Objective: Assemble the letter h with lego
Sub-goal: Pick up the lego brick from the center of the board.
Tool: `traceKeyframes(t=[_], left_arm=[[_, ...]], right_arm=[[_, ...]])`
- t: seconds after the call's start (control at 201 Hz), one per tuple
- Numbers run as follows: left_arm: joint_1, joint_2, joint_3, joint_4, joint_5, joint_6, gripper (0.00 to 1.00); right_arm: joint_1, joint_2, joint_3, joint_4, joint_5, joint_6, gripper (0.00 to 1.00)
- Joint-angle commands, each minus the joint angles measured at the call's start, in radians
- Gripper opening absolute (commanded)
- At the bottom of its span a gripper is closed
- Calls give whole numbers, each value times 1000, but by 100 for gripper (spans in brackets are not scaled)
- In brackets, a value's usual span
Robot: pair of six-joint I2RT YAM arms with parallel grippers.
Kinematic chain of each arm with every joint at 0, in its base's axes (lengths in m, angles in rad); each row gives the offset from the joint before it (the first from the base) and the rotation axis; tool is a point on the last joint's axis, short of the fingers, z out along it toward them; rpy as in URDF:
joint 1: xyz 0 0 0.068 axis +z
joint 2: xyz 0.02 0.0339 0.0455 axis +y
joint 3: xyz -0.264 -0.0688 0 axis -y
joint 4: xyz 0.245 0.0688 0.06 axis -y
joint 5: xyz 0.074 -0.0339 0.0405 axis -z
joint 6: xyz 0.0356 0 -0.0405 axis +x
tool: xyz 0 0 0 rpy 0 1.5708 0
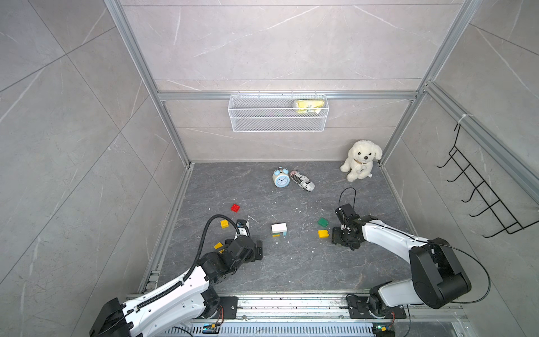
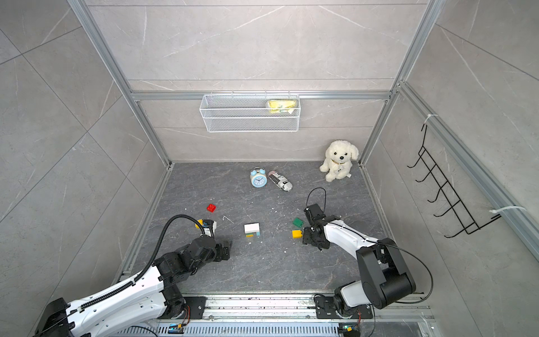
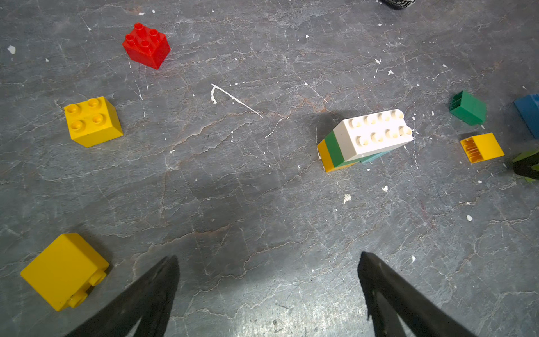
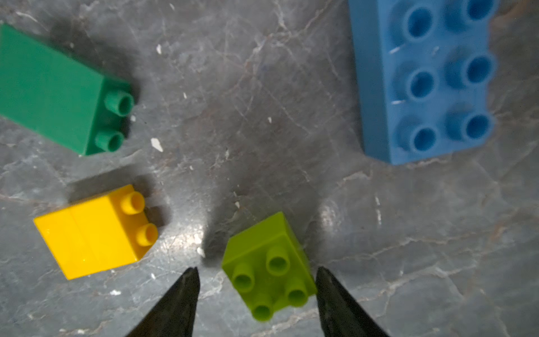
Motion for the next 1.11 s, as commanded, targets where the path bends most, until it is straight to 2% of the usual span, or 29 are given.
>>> traceKeyframes(t=[0.0,0.284,0.393,0.453,0.528,0.687,0.886,1.105], left_arm=[[-2,-1,17,28,-6,2,100],[-2,-6,16,30,-3,0,100],[-2,-4,14,33,1,-1,100],[-2,-5,16,33,3,-1,100],[-2,-5,16,33,6,-1,99],[-2,-7,14,34,8,2,100],[-3,-14,12,31,8,1,100],[-3,-28,10,29,6,1,99]], right_arm=[[0,32,38,-39,15,-27,63],[26,74,66,-60,8,-47,55],[40,79,74,-70,11,-46,48],[46,79,76,-73,12,-47,49],[53,71,83,-87,24,-47,57],[55,76,125,-134,89,-59,68],[52,152,174,-134,85,-88,67],[52,188,182,-129,74,-79,56]])
